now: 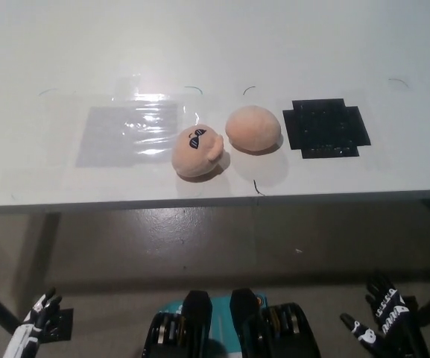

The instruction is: Use both hands to push two dumpling toys together to the middle

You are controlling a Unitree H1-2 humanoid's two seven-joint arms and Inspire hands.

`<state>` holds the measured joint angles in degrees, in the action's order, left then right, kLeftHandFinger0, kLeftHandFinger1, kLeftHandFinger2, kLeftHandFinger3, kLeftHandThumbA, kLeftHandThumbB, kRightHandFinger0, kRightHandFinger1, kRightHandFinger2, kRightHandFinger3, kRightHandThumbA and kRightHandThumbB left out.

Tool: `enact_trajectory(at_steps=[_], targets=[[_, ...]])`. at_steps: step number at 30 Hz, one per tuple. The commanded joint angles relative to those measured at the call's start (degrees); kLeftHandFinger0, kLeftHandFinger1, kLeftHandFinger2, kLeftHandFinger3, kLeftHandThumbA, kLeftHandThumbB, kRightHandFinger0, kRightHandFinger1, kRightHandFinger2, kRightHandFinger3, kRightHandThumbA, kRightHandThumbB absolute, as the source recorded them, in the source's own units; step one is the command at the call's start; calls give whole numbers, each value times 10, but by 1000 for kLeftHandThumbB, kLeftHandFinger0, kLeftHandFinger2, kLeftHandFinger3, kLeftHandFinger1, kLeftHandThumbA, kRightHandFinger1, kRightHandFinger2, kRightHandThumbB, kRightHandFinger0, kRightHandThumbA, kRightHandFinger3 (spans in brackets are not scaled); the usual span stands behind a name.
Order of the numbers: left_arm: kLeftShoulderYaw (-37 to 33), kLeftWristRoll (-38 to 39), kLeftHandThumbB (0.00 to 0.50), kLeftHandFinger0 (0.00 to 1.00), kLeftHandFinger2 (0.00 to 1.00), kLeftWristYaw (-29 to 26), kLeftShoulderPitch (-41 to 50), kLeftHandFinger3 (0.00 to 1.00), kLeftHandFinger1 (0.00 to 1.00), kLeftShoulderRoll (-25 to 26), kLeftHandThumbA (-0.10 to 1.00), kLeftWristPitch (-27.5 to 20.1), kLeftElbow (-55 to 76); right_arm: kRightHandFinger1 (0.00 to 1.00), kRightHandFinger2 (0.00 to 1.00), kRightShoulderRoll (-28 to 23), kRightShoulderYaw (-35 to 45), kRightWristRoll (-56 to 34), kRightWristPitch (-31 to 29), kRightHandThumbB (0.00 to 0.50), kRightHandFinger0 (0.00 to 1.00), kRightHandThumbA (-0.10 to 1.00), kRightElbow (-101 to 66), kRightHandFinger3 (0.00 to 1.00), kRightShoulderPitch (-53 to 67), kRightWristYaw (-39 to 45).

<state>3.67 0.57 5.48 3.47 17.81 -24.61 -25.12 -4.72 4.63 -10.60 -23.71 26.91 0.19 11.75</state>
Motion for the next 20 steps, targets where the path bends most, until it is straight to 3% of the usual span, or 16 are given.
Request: enact_trajectory(at_steps=[1, 3, 8, 10, 15, 17, 20], targets=[[5, 8, 344, 1000, 1000, 8, -18, 1000, 1000, -1, 1000, -23, -9, 1000, 1000, 1, 20, -2, -32, 271, 1000, 1000, 20, 1000, -23, 19], [4, 0, 315, 1000, 1000, 1, -18, 1000, 1000, 0, 1000, -23, -11, 1000, 1000, 4, 24, -11, -32, 260, 1000, 1000, 25, 1000, -26, 24], [5, 6, 339, 1000, 1000, 6, -18, 1000, 1000, -4, 1000, -23, -9, 1000, 1000, 1, 26, -8, -32, 271, 1000, 1000, 24, 1000, -27, 24], [7, 9, 321, 1000, 1000, 8, -18, 1000, 1000, -4, 1000, -23, -8, 1000, 1000, 0, 27, -9, -32, 275, 1000, 1000, 26, 1000, -30, 26], [6, 5, 334, 1000, 1000, 7, -19, 1000, 1000, -4, 1000, -23, -5, 1000, 1000, 1, 30, -14, -32, 306, 1000, 1000, 29, 1000, -34, 27], [10, 12, 332, 1000, 1000, 11, -24, 1000, 1000, -4, 1000, -23, -7, 1000, 1000, 1, 32, -21, -32, 277, 1000, 1000, 33, 1000, -39, 35], [10, 8, 305, 1000, 1000, 9, -28, 1000, 1000, -4, 1000, -23, -8, 1000, 1000, 1, 36, -24, -32, 285, 1000, 1000, 33, 1000, -40, 38]])
